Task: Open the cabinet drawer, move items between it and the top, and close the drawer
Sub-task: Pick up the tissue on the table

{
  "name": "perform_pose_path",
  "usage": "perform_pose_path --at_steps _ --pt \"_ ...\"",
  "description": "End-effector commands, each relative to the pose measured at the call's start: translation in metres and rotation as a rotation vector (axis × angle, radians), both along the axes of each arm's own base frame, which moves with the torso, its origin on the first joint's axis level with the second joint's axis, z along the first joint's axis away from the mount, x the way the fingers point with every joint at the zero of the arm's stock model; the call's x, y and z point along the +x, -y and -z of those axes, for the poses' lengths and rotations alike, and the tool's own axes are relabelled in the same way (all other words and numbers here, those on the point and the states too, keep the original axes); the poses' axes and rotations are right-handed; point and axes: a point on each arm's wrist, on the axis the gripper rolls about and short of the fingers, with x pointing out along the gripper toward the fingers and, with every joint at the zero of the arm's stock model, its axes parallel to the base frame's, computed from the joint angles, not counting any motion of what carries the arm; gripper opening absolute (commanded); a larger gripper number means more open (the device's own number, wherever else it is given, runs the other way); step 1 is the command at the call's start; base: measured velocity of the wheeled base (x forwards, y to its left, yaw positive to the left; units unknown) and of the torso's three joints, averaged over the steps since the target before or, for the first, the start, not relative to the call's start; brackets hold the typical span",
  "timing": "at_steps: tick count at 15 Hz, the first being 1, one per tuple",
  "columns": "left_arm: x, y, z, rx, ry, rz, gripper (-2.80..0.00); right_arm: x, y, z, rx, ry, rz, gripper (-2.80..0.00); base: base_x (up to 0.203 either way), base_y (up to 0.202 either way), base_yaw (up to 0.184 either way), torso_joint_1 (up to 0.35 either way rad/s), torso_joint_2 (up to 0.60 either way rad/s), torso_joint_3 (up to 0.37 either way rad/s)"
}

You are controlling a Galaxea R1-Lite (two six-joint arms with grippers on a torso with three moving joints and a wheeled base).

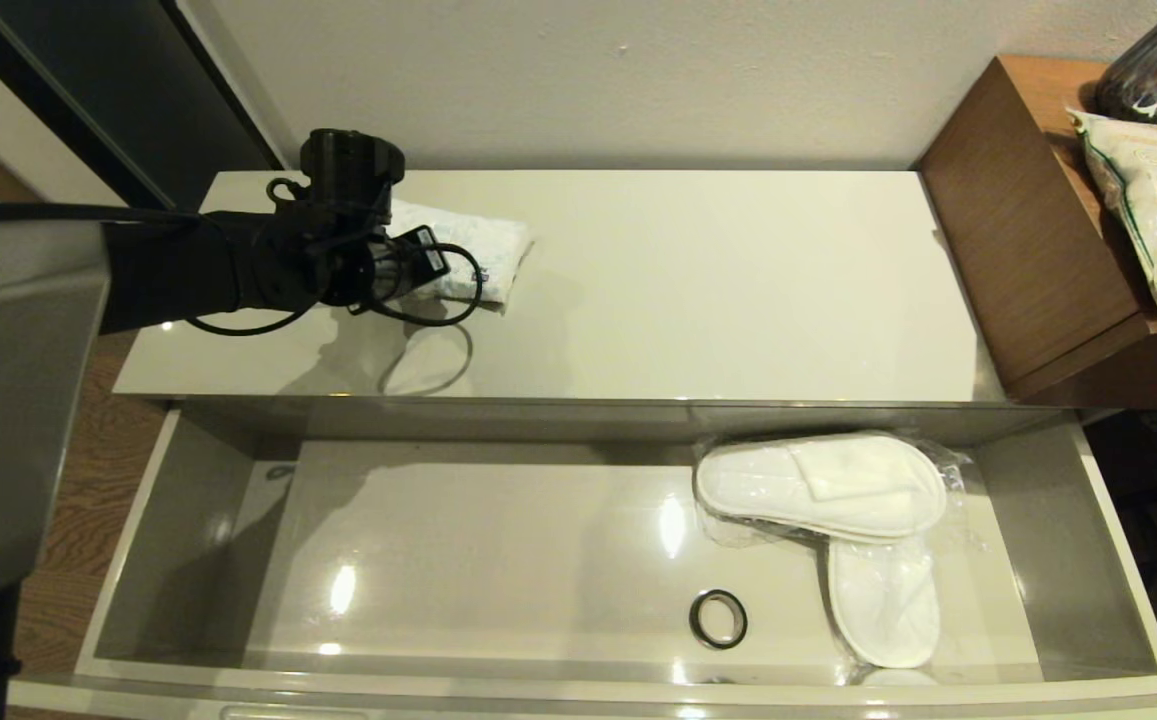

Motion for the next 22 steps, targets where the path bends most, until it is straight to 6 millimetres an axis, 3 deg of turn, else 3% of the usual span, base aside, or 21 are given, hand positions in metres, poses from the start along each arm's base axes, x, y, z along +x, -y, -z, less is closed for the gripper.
perform_pose_path --at_steps 1,6,12,15,18,22 --pt "0.002 -0.001 0.004 0.002 -0.012 -0.007 -2.80 0.000 0.000 0.000 -0.001 -0.001 -0.001 -2.80 0.000 0.000 0.000 0.000 0.00 0.000" --pt "0.001 -0.002 0.008 -0.029 -0.032 -0.031 -2.80 0.000 0.000 0.000 -0.001 -0.001 -0.001 -2.80 0.000 0.000 0.000 0.000 0.00 0.000" --pt "-0.021 -0.010 0.005 -0.030 -0.062 -0.036 -2.80 0.000 0.000 0.000 -0.001 -0.001 -0.001 -2.80 0.000 0.000 0.000 0.000 0.00 0.000" --pt "-0.032 -0.014 -0.007 -0.040 -0.048 -0.036 -2.80 0.000 0.000 0.000 -0.001 -0.001 -0.001 -2.80 0.000 0.000 0.000 0.000 0.00 0.000" --pt "-0.065 -0.022 -0.031 -0.052 -0.017 -0.034 -2.80 0.000 0.000 0.000 -0.001 -0.001 -0.001 -2.80 0.000 0.000 0.000 0.000 0.00 0.000" --pt "-0.131 -0.037 -0.054 -0.061 0.001 -0.018 -2.80 0.000 0.000 0.000 -0.001 -0.001 -0.001 -2.80 0.000 0.000 0.000 0.000 0.00 0.000"
